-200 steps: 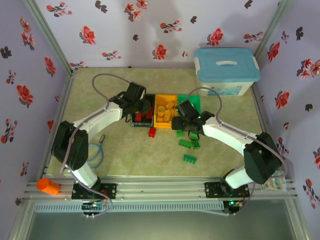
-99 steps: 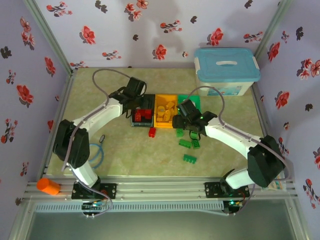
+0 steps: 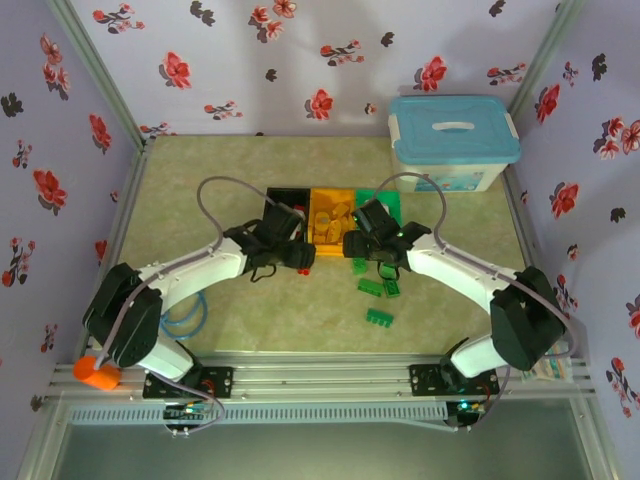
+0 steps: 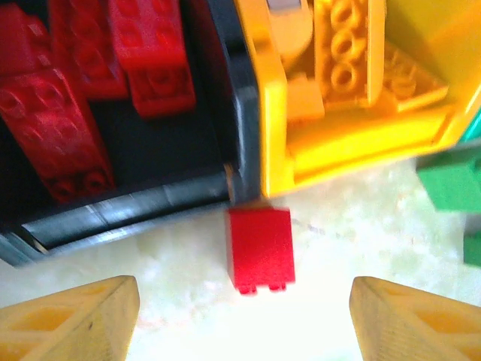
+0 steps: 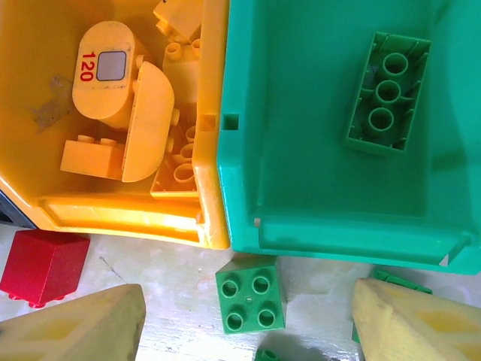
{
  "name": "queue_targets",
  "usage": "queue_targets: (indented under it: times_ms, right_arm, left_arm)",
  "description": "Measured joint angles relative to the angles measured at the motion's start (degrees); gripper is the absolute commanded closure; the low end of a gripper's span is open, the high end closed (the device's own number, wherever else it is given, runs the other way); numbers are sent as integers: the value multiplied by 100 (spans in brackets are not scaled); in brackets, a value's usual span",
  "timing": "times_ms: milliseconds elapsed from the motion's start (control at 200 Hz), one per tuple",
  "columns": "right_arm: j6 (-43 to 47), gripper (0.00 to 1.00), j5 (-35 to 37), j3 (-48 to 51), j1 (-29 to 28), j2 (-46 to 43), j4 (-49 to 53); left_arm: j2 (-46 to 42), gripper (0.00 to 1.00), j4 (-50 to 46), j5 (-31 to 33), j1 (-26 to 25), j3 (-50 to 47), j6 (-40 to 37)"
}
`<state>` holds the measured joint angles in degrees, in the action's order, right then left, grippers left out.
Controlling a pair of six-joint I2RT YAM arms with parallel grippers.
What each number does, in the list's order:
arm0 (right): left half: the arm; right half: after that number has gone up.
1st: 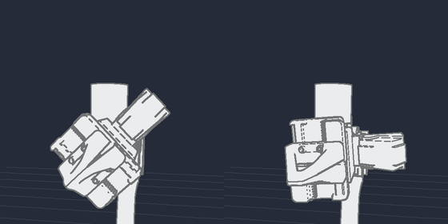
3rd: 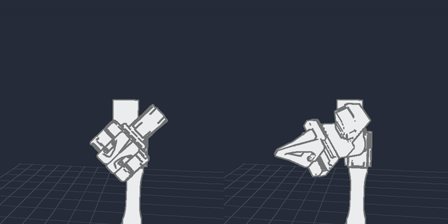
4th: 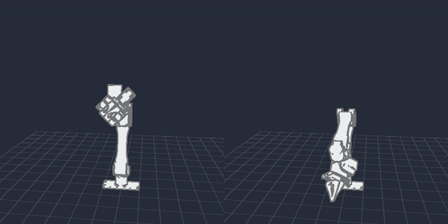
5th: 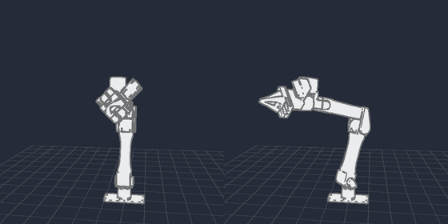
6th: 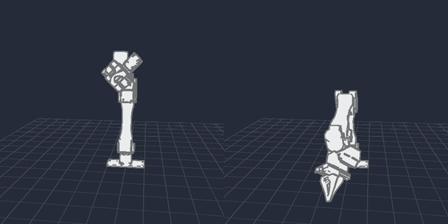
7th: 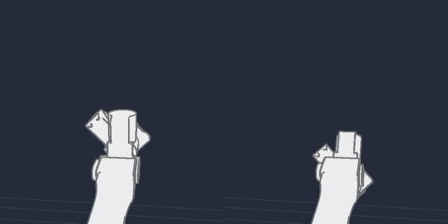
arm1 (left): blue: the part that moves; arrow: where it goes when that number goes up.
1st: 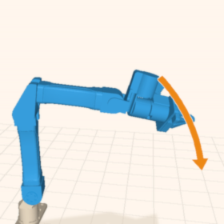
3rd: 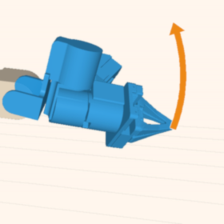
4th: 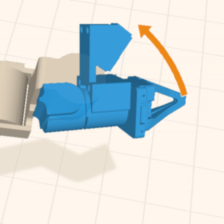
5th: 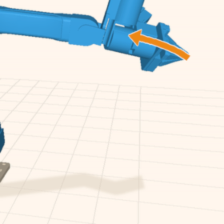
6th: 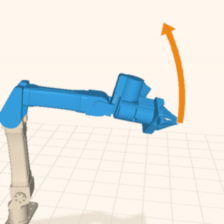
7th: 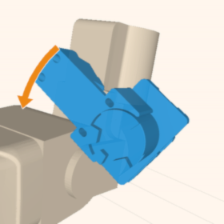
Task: Sort the legos into containers by color
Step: Pick up the lego from the center of the table.
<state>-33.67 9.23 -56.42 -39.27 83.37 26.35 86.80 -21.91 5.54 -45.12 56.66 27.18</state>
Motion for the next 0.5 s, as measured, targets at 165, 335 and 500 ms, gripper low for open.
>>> queue_targets:
  times_ms: [165, 335, 500]
  right_arm:
    - [0, 26, -9, 0, 0, 136, -20]
    - [0, 26, -26, -50, 0, 247, -26]
    - [-2, 25, -26, -55, 0, 249, -66]
  left_arm:
    - [83, 26, 164, 2, -177, -247, 254]
    - [472, 26, 352, 39, -203, -190, 291]
    - [966, 27, 350, 42, -236, 66, 291]
